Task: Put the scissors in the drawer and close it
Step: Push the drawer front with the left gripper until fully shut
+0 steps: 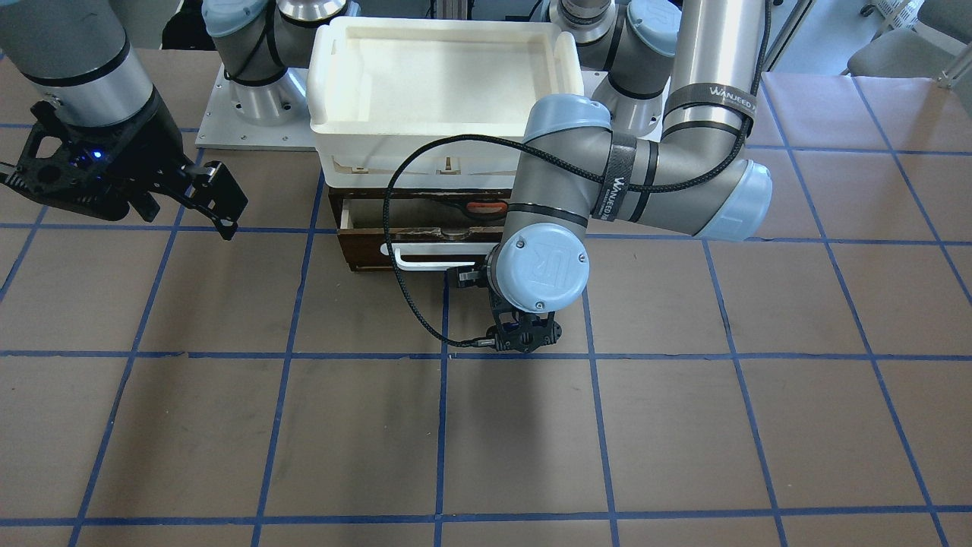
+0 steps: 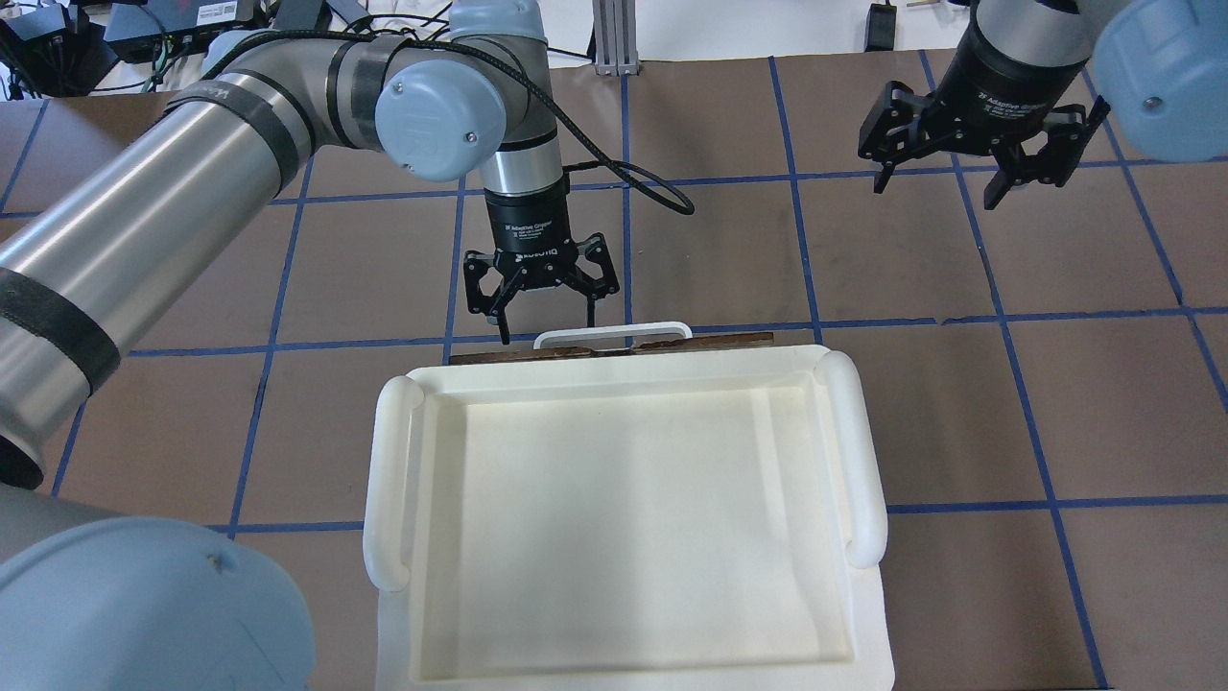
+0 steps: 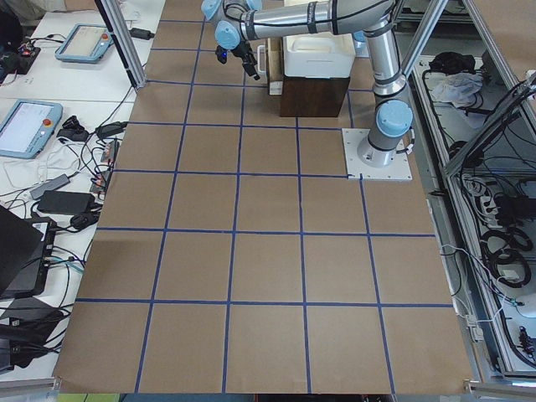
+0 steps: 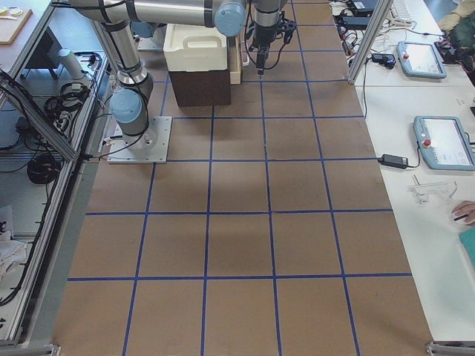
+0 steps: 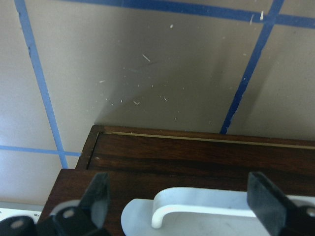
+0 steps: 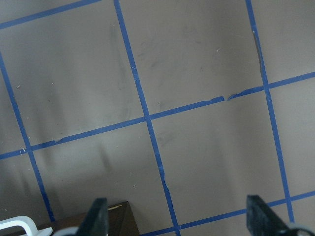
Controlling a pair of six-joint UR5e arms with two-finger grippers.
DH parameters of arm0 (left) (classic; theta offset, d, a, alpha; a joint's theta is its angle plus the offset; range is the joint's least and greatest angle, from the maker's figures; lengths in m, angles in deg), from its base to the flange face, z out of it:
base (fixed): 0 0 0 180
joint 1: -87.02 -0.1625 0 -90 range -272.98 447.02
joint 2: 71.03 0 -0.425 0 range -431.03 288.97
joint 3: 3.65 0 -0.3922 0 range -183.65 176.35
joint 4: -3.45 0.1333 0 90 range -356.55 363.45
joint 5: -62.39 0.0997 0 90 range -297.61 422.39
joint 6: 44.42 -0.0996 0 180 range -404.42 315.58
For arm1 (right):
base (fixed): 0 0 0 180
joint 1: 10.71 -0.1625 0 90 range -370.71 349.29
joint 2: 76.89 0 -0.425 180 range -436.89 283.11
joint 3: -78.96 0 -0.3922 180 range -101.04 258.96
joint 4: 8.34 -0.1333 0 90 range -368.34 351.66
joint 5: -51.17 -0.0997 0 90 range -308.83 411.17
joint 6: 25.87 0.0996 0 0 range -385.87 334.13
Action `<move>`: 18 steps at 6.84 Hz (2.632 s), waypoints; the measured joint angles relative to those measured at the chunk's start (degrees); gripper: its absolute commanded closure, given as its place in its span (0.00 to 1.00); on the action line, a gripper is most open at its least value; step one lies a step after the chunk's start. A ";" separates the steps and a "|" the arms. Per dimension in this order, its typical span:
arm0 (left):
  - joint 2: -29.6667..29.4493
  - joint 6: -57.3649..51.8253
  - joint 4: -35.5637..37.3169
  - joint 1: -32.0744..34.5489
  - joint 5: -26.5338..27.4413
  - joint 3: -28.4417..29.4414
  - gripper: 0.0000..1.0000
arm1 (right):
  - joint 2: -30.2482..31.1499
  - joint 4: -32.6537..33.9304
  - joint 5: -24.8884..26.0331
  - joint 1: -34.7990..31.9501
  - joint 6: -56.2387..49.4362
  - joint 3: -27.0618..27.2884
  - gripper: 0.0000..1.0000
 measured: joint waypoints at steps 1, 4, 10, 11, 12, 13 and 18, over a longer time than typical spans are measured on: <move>0.04 1.12 -0.18 0.03 -0.90 -0.50 0.00 | 0.01 0.19 0.25 0.00 -0.13 -0.02 0.00; 0.85 2.34 -2.38 0.02 -1.63 -1.70 0.00 | -0.05 0.73 0.08 0.05 -0.04 -0.01 0.00; 2.05 4.77 -3.67 0.02 -2.91 -3.15 0.00 | -0.06 1.44 0.29 0.09 -0.13 -0.08 0.00; 2.20 5.19 -3.88 0.03 -3.49 -3.20 0.00 | -0.20 1.47 0.05 0.09 0.02 -0.13 0.00; 2.28 5.35 -4.08 0.03 -3.70 -3.29 0.00 | -0.50 1.72 -0.10 0.09 0.12 -0.11 0.00; 2.35 5.43 -4.17 0.03 -3.76 -3.47 0.00 | -0.84 2.09 -0.19 0.09 0.14 -0.11 0.00; 3.15 5.36 -4.66 -1.04 -3.92 -3.21 0.00 | -0.54 4.42 0.20 0.29 -0.37 -0.36 0.00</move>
